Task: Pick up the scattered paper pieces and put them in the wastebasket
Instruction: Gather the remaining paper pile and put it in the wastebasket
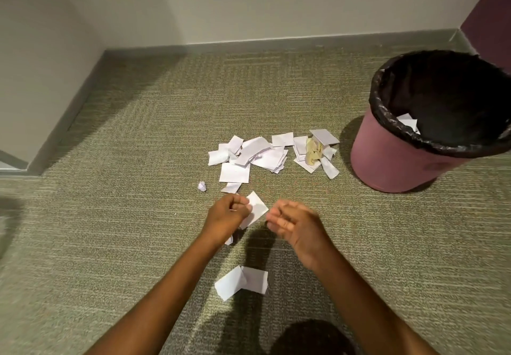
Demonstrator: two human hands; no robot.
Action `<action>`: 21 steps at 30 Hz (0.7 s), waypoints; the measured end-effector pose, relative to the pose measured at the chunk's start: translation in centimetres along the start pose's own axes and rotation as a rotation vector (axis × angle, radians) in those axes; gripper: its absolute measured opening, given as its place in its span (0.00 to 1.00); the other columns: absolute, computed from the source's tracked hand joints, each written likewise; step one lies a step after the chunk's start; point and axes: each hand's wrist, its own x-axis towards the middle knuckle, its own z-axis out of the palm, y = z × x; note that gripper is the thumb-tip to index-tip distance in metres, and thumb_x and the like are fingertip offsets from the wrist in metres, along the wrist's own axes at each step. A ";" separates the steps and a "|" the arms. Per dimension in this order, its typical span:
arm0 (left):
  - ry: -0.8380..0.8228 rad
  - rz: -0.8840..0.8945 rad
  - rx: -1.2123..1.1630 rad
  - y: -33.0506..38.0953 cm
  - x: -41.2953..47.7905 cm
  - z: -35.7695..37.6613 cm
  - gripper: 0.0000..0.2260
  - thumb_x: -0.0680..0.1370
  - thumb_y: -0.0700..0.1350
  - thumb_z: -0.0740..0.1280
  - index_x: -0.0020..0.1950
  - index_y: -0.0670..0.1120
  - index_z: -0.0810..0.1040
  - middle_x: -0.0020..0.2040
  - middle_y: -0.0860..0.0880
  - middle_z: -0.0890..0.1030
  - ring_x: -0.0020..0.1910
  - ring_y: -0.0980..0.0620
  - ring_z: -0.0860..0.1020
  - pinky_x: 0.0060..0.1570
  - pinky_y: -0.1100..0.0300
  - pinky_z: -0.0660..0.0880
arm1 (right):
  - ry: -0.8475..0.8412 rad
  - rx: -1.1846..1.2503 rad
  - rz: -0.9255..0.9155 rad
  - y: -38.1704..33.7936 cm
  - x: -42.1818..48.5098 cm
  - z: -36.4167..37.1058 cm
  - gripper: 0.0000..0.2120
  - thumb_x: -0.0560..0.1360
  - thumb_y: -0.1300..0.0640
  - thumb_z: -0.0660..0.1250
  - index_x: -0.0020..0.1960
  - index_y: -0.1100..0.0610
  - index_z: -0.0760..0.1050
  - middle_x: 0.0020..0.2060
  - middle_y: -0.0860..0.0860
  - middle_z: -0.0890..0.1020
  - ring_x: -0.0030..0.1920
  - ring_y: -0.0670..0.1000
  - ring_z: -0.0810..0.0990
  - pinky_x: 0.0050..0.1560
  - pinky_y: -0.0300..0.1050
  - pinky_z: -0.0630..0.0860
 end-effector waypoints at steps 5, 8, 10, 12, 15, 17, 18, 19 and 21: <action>0.168 0.077 0.406 -5.2 0.6 -0.3 0.13 0.73 0.51 0.81 0.51 0.52 0.81 0.51 0.51 0.82 0.49 0.49 0.82 0.46 0.50 0.83 | -0.020 -0.262 0.066 4.1 0.6 -0.2 0.11 0.81 0.60 0.72 0.62 0.59 0.81 0.55 0.59 0.88 0.58 0.59 0.88 0.60 0.54 0.86; 0.194 0.039 0.680 -7.0 0.9 -0.1 0.22 0.71 0.60 0.81 0.60 0.55 0.80 0.62 0.50 0.75 0.64 0.47 0.72 0.58 0.50 0.78 | -0.040 -0.530 0.045 6.4 1.2 -0.6 0.11 0.77 0.58 0.77 0.59 0.54 0.82 0.53 0.55 0.88 0.53 0.54 0.87 0.53 0.49 0.85; 0.163 0.000 0.705 -8.0 1.0 0.1 0.25 0.73 0.61 0.79 0.65 0.54 0.78 0.65 0.49 0.73 0.67 0.46 0.71 0.59 0.49 0.78 | -0.060 -0.741 0.004 7.8 1.5 -1.0 0.14 0.73 0.59 0.80 0.57 0.54 0.82 0.50 0.53 0.87 0.49 0.51 0.86 0.50 0.49 0.84; 0.164 0.034 0.712 -8.9 1.1 0.1 0.20 0.76 0.53 0.77 0.66 0.53 0.78 0.65 0.48 0.74 0.67 0.45 0.72 0.57 0.50 0.78 | -0.110 -0.930 -0.052 8.8 1.6 -1.3 0.16 0.72 0.59 0.81 0.58 0.55 0.82 0.52 0.52 0.85 0.51 0.50 0.84 0.51 0.48 0.82; 0.196 0.099 0.669 -9.7 1.0 -0.3 0.19 0.76 0.36 0.70 0.64 0.52 0.81 0.64 0.49 0.76 0.62 0.50 0.73 0.51 0.56 0.74 | -0.172 -1.119 -0.156 9.4 1.3 -1.5 0.20 0.72 0.59 0.81 0.61 0.54 0.82 0.56 0.49 0.82 0.54 0.48 0.81 0.50 0.43 0.79; 0.206 0.117 0.613 -9.7 0.7 -0.7 0.21 0.75 0.33 0.68 0.63 0.52 0.82 0.61 0.51 0.76 0.58 0.52 0.74 0.50 0.59 0.72 | -0.188 -1.210 -0.212 9.7 1.1 -1.4 0.20 0.71 0.58 0.81 0.61 0.52 0.81 0.58 0.46 0.80 0.56 0.47 0.80 0.51 0.42 0.76; 0.205 0.123 0.600 -9.7 0.7 -0.9 0.20 0.75 0.33 0.68 0.63 0.52 0.83 0.60 0.51 0.76 0.57 0.52 0.74 0.50 0.59 0.72 | -0.196 -1.264 -0.248 9.9 1.0 -1.3 0.21 0.70 0.57 0.82 0.60 0.51 0.81 0.59 0.45 0.80 0.57 0.48 0.80 0.52 0.43 0.75; 0.199 0.124 0.587 -9.8 0.7 -1.0 0.20 0.76 0.33 0.68 0.62 0.51 0.83 0.59 0.51 0.76 0.56 0.52 0.75 0.51 0.59 0.72 | -0.202 -1.328 -0.297 10.2 0.9 -1.2 0.21 0.70 0.56 0.82 0.60 0.51 0.81 0.59 0.44 0.79 0.59 0.48 0.78 0.54 0.43 0.74; 0.190 0.131 0.549 -9.9 0.6 -1.3 0.18 0.75 0.34 0.70 0.61 0.50 0.83 0.57 0.50 0.76 0.54 0.51 0.75 0.50 0.59 0.70 | -0.213 -1.449 -0.402 10.8 0.7 -1.1 0.23 0.69 0.52 0.82 0.61 0.50 0.80 0.60 0.45 0.78 0.61 0.48 0.76 0.57 0.45 0.72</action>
